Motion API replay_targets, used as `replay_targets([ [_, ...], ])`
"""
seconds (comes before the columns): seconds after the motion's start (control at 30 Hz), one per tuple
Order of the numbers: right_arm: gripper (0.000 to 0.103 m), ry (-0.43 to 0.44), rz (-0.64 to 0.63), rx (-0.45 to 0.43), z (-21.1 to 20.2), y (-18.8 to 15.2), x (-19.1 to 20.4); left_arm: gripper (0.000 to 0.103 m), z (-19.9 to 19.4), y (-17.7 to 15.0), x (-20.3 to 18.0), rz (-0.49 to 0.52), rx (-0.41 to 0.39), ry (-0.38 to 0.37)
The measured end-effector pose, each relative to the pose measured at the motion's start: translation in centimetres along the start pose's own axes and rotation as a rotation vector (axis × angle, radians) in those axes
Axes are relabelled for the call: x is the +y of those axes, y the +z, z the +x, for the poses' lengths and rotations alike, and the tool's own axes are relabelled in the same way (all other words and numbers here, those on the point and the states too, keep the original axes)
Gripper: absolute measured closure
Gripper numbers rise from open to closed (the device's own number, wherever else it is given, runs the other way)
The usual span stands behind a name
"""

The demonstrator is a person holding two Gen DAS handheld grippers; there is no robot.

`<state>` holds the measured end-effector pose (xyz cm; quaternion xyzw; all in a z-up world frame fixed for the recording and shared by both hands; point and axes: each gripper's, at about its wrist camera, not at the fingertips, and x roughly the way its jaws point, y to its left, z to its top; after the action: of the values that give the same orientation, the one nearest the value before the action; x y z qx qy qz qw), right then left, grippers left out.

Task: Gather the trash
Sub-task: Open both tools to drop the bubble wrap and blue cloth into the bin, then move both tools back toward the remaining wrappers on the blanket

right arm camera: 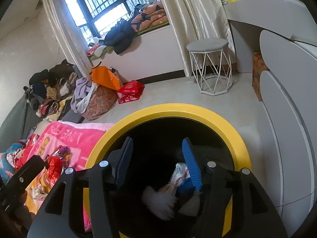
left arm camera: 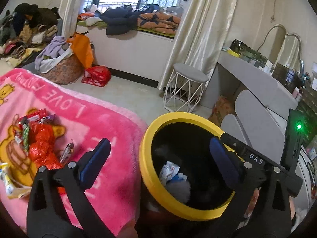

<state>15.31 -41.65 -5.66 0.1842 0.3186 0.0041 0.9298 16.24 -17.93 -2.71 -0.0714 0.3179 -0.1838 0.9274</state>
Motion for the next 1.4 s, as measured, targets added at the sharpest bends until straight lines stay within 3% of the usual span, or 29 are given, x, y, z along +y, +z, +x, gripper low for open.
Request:
replay_targets([
  [0.3, 0.050, 0.007, -0.051, -0.008, -0.1, -0.1, 1.5, 0.011, -1.7, -0.3, 0.5, 0.014, -0.023, 0.029],
  [0.73, 0.049, 0.089, -0.163, -0.035, -1.3, -0.2, 5.1, 0.011, -4.8, 0.0, 3.6, -0.013, -0.082, 0.119],
  [1.4, 0.048, 0.318, -0.364, 0.036, -2.1, -3.6, 15.2, 0.011, -10.0, 0.1, 10.7, -0.137, -0.153, 0.299],
])
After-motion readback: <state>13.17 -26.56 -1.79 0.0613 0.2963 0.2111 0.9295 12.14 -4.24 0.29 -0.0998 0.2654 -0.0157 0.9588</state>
